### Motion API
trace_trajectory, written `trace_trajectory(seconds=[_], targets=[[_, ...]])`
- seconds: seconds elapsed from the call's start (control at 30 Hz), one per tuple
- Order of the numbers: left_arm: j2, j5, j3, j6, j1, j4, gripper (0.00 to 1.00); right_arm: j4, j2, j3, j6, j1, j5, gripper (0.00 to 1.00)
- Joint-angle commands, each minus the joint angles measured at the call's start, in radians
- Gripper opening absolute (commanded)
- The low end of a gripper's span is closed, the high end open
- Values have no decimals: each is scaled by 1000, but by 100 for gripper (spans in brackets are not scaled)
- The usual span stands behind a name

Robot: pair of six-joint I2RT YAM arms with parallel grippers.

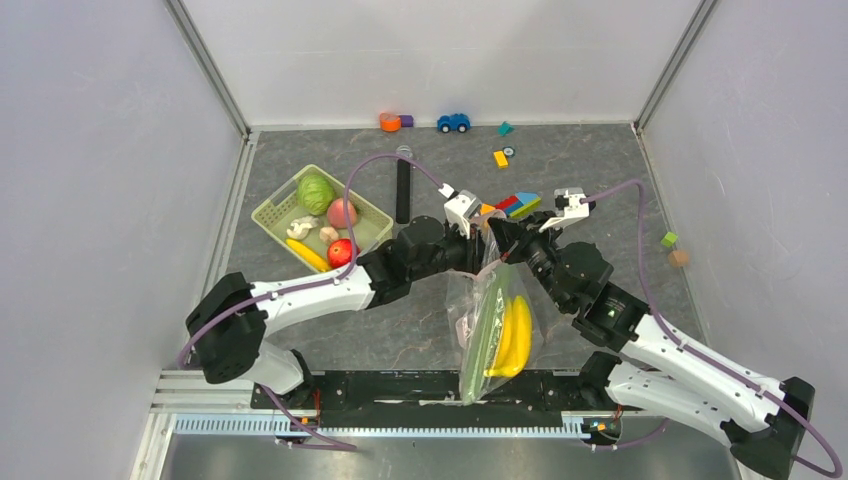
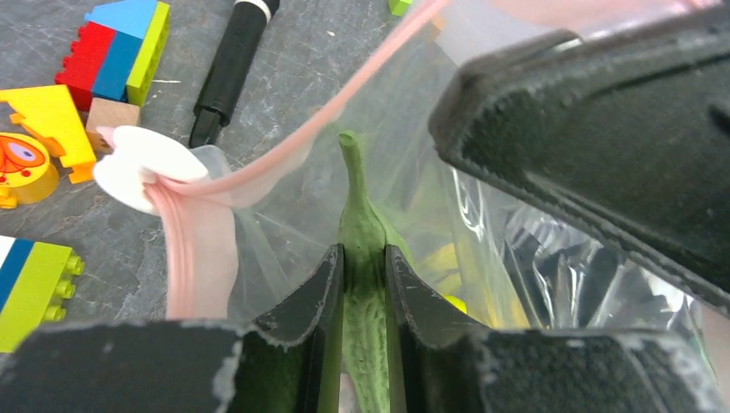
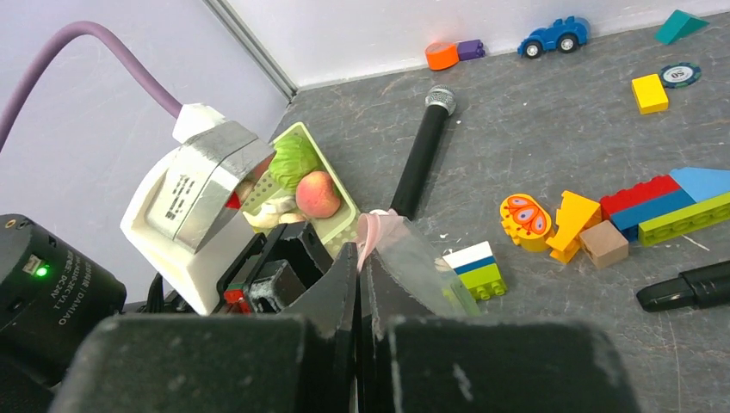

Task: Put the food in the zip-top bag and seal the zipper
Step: Place the fake vegetable in the zipper food storage bag.

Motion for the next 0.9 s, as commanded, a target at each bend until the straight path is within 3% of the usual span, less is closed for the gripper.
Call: trace_trajectory(seconds=[0.0, 0.07, 0.1, 0.17, 0.27, 0.4, 0.43, 0.47, 0.53, 0.87], targets=[[4, 2, 33, -7, -19, -127, 2, 181, -16, 41, -12, -2, -8, 0], [1, -17, 48, -2, -20, -156, 3, 171, -24, 36, -20, -2, -9, 0], [-2, -21, 55, 1, -19, -168, 9, 162, -28, 32, -27, -2, -5, 0], [-8, -23, 64, 8, -18, -184, 34, 136, -42, 22, -34, -2, 11, 0], [-33, -7, 72, 20, -19, -199, 52, 54, -58, 15, -40, -2, 75, 0], [-57, 28, 92, 30, -19, -218, 61, -78, -56, 39, -68, -2, 156, 0], [-61, 40, 99, 31, -18, -222, 71, -93, -56, 42, -80, -2, 168, 0], [-64, 50, 106, 31, -20, -227, 86, -132, -54, 48, -88, -2, 179, 0], [-71, 70, 122, 35, -19, -232, 99, -171, -52, 59, -105, -2, 193, 0], [-79, 131, 247, 63, -17, -210, 100, -305, 3, 156, -232, -1, 255, 0]])
